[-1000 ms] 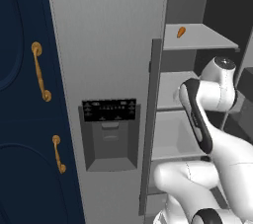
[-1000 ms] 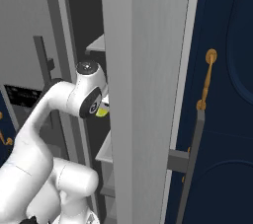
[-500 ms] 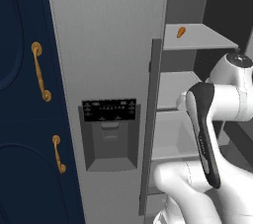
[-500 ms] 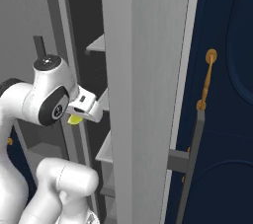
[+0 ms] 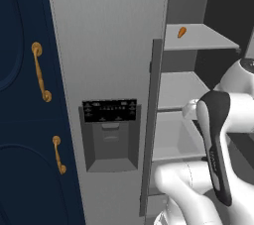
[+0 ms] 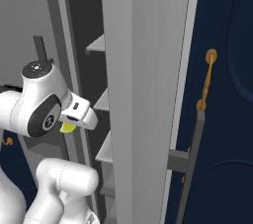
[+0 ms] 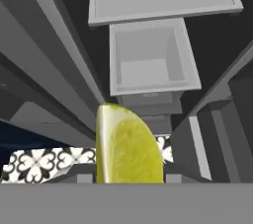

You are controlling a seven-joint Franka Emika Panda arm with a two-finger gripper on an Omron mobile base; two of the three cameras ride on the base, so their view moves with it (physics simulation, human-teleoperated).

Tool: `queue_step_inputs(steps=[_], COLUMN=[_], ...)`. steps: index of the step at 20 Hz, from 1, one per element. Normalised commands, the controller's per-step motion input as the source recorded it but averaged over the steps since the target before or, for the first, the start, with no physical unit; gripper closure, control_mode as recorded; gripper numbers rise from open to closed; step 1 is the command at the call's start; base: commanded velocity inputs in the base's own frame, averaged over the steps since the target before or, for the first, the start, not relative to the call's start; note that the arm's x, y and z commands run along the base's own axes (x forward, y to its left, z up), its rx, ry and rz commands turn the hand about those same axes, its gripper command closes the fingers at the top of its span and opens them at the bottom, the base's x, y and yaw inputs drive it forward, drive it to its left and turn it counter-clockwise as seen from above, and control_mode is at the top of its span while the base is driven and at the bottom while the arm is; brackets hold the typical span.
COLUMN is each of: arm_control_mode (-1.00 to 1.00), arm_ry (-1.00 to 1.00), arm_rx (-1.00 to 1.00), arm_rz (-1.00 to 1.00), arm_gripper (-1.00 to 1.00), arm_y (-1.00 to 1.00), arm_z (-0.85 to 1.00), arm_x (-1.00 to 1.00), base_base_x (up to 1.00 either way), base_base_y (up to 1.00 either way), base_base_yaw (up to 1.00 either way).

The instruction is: Grab a lemon wedge from the fridge and one ice cube from the ice bowl, and put them in the glass of lemonade.

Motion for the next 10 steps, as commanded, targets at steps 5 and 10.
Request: queue_step_inputs(steps=[5,10], arm_control_mode=[1.00,1.00], arm_ry=[0.00,0.00], arm_rx=[0.00,0.00], arm_rz=[0.00,0.00], arm_gripper=[1.00,1.00], arm_y=[0.00,0.00], arm_z=[0.00,0.00], arm_x=[-0.09,0.00], base_base_x=[-0.48,-0.83], base_base_y=[0.04,0.56], base_base_yaw=[0.00,0.14])
